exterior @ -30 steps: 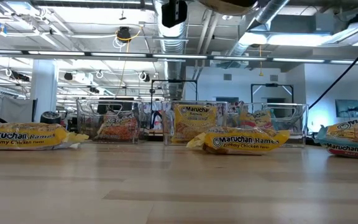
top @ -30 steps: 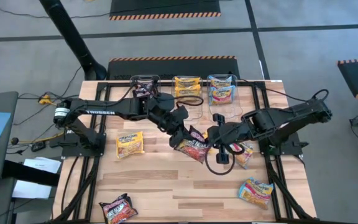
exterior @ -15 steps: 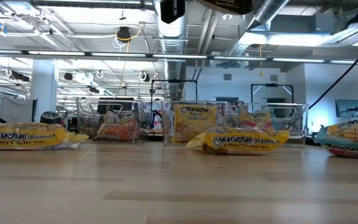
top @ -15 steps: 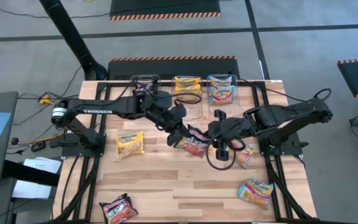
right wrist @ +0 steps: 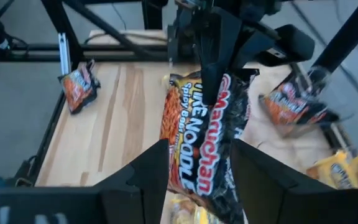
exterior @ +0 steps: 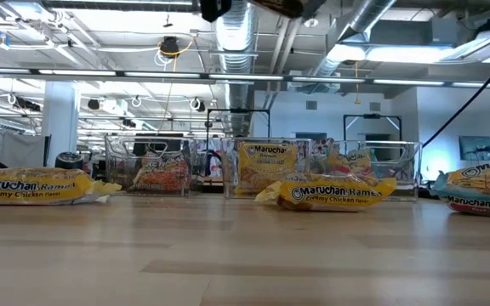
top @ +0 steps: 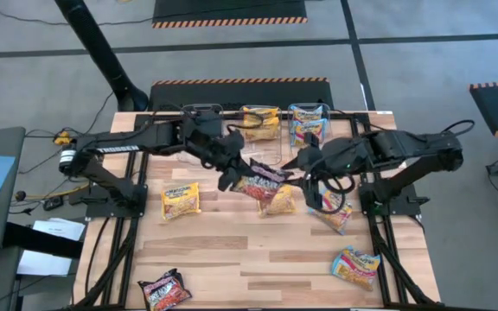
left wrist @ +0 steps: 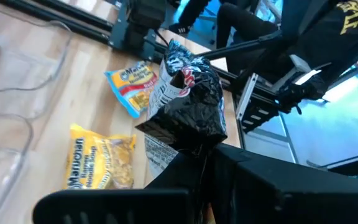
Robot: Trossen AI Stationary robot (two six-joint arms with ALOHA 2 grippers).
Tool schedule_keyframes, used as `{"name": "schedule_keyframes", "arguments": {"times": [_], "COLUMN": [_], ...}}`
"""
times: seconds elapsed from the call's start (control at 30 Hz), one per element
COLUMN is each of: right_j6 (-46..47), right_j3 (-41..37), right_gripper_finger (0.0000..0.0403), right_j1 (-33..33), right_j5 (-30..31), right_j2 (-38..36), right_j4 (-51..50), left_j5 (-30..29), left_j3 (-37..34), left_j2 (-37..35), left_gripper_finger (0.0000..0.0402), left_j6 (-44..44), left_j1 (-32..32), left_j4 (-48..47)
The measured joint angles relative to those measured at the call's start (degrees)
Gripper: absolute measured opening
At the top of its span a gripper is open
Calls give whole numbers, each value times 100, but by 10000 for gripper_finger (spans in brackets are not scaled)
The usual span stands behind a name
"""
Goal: Sort Maruchan noodles
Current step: Put the black noodle pack into the left transparent bin
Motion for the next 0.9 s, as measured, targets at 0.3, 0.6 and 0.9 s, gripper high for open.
{"name": "schedule_keyframes", "arguments": {"times": [0.3,0.6,0.9], "right_j6": [-177,-198,-194], "right_j3": [378,384,384], "right_gripper_finger": [192,192,191], "right_j1": [-444,-1005,-1540], "right_j5": [0,0,-2], "right_j2": [0,0,2], "right_j4": [1,-7,-5], "left_j5": [-304,-429,-405], "left_j3": [0,-2,-17], "left_j2": [-767,-1479,-1649], "left_gripper_finger": [0,0,0], "left_j6": [572,1237,1711], "left_j1": [554,1262,1928], "left_j4": [-386,-640,-1521]}}
